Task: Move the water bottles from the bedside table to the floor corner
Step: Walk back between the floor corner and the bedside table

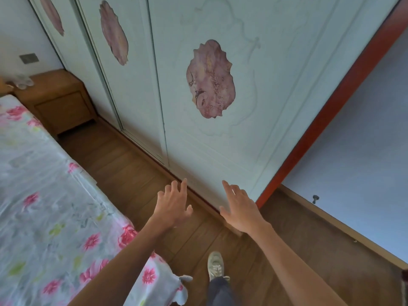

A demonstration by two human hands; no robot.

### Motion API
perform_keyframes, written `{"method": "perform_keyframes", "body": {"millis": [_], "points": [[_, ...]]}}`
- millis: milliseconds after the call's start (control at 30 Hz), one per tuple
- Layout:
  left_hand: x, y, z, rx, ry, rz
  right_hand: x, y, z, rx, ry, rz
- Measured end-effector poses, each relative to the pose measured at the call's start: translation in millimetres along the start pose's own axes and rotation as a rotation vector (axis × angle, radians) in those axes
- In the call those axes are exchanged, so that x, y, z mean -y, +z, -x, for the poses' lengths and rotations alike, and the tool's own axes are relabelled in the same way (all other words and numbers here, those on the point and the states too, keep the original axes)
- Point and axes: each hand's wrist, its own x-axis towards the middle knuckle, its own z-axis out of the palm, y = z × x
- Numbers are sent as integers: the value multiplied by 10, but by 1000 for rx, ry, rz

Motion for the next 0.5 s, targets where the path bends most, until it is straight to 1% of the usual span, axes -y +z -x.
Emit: {"method": "perform_keyframes", "body": {"millis": [267,500], "points": [[-28,-150,-966,10,-130,-3,-394,-289,-1125,60,-120,-5],[97,-303,-1581,-55,-287,22,-580,-540,-1996,131,-205,11]]}}
